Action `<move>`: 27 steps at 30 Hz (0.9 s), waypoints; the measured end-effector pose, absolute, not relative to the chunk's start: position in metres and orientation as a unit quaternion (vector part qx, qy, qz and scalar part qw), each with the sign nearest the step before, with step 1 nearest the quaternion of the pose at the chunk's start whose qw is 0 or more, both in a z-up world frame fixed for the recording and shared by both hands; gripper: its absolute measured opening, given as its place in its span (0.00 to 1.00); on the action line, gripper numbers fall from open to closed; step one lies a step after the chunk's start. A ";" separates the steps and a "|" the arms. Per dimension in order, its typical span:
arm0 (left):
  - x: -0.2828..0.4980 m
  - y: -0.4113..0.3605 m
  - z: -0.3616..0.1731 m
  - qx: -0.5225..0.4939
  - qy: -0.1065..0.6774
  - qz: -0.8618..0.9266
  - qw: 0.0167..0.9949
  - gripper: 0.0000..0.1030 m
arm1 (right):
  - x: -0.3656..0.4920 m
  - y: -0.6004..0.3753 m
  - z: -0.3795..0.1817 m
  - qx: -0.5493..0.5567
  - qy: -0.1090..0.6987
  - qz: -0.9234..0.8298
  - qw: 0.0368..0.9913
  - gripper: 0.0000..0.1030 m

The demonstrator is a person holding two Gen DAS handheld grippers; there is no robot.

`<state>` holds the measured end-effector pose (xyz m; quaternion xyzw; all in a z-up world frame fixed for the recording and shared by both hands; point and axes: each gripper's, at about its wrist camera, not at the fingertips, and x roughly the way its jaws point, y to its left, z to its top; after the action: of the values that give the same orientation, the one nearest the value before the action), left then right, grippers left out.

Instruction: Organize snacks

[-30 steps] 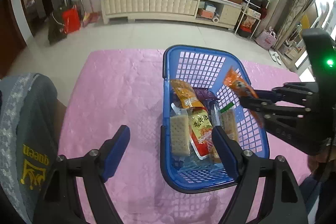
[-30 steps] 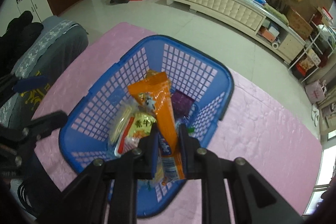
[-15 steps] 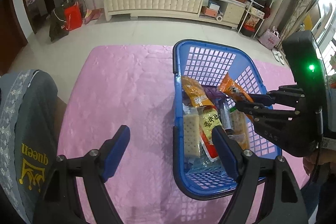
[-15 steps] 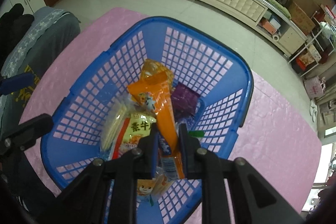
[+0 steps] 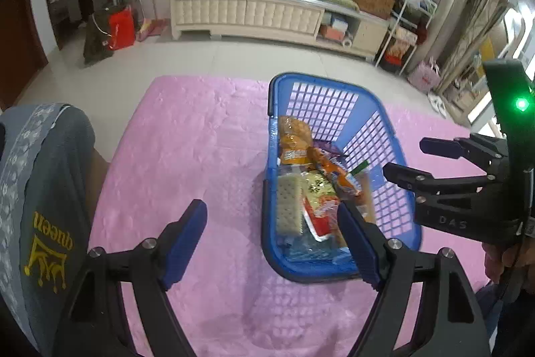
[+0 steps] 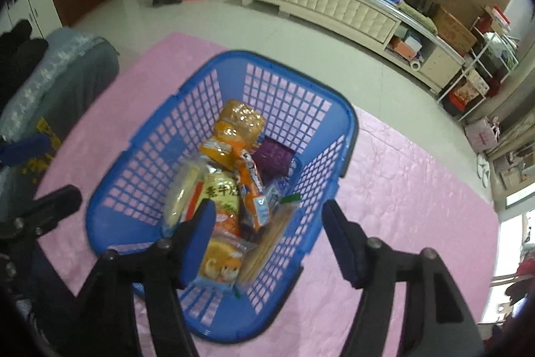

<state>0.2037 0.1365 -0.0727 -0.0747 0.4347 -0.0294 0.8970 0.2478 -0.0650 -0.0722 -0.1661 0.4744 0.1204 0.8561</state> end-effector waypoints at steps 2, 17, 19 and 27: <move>0.188 0.131 -0.065 -0.079 0.416 -0.024 0.906 0.76 | 0.237 -0.071 -0.063 -0.151 0.465 0.122 0.864 0.68; 0.073 0.085 -0.007 -0.092 0.260 0.017 0.961 0.76 | 0.082 -0.121 0.004 -0.083 0.294 0.098 0.947 0.68; 0.059 0.077 -0.002 -0.088 0.247 0.008 0.965 0.76 | 0.063 -0.130 0.009 -0.077 0.271 0.080 0.956 0.68; 0.012 0.044 -0.003 -0.046 0.201 -0.001 0.978 0.83 | 0.002 -0.154 0.007 -0.043 0.232 0.065 0.970 0.75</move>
<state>0.0124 0.0442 -0.0032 -0.0464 0.2014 -0.0014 0.9784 0.0021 -0.1538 0.0070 -0.0431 0.2319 0.0645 0.9696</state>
